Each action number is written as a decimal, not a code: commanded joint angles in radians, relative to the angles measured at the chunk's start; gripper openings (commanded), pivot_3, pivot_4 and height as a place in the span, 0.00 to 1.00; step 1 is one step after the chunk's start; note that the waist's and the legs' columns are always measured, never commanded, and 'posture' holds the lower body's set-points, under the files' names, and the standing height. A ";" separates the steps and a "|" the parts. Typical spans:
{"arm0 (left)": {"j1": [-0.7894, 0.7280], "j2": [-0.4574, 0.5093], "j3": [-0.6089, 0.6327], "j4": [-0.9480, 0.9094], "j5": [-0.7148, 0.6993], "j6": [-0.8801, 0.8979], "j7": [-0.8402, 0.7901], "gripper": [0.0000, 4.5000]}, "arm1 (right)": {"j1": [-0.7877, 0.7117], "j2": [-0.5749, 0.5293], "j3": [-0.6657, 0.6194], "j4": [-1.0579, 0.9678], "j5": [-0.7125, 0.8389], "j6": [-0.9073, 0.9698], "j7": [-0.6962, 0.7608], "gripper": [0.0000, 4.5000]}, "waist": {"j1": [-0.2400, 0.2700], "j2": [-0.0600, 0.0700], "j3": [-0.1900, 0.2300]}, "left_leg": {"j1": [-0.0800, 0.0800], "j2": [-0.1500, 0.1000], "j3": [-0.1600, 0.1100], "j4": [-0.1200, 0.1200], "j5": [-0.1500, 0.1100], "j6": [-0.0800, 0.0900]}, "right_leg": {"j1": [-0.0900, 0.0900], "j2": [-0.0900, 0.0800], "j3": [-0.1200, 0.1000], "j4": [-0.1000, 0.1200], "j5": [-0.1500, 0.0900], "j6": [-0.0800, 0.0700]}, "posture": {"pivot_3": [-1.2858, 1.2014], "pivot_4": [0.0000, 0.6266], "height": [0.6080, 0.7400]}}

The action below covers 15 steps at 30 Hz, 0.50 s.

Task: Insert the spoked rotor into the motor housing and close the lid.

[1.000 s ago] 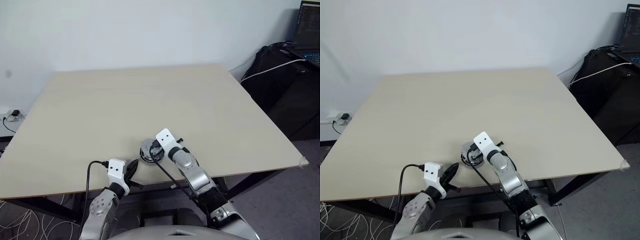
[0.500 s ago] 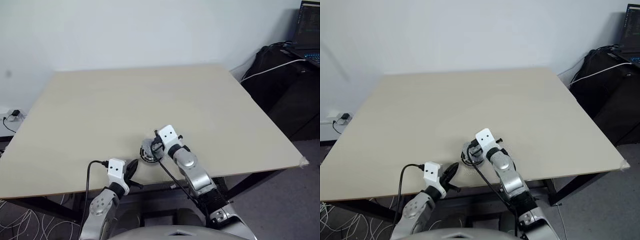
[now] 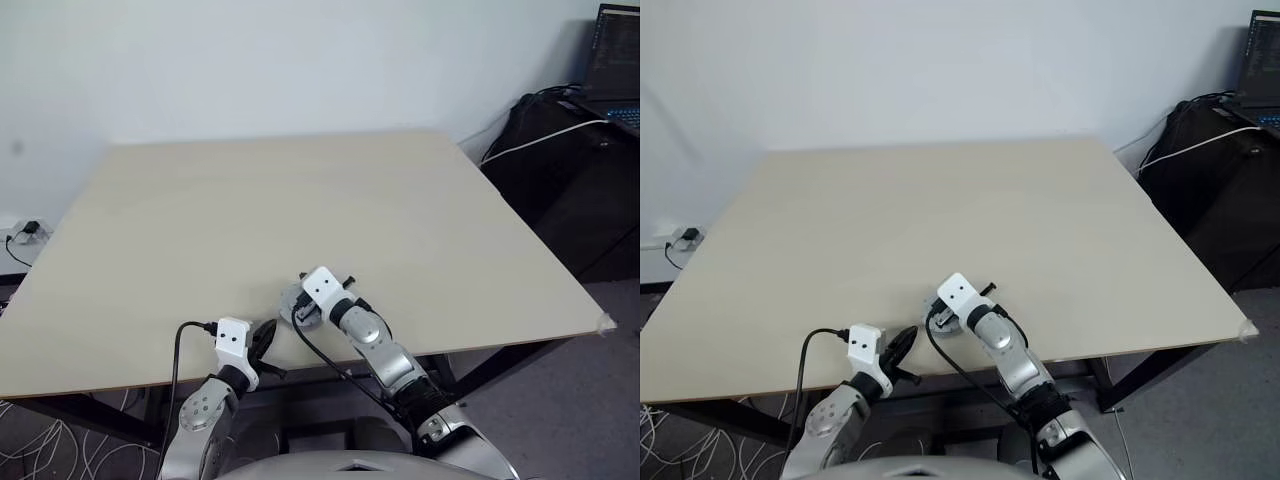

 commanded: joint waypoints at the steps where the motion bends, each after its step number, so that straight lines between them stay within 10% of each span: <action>1: -0.007 0.001 0.003 -0.052 -0.014 -0.005 -0.004 0.00 | -0.004 0.004 0.021 0.053 -0.021 -0.011 0.007 0.01 | -0.001 0.000 -0.001 | 0.001 0.000 0.000 0.000 0.000 0.000 | 0.001 0.000 0.000 0.000 0.000 0.000 | 0.52 0.00 1.00; 15: -0.014 0.008 0.009 -0.047 -0.012 -0.006 -0.014 0.00 | 0.047 -0.111 -0.110 -0.359 0.336 0.191 0.390 0.01 | 0.003 0.001 0.003 | -0.001 0.000 -0.001 0.000 0.000 0.001 | -0.001 0.000 0.000 0.000 -0.001 0.000 | 0.52 0.00 1.00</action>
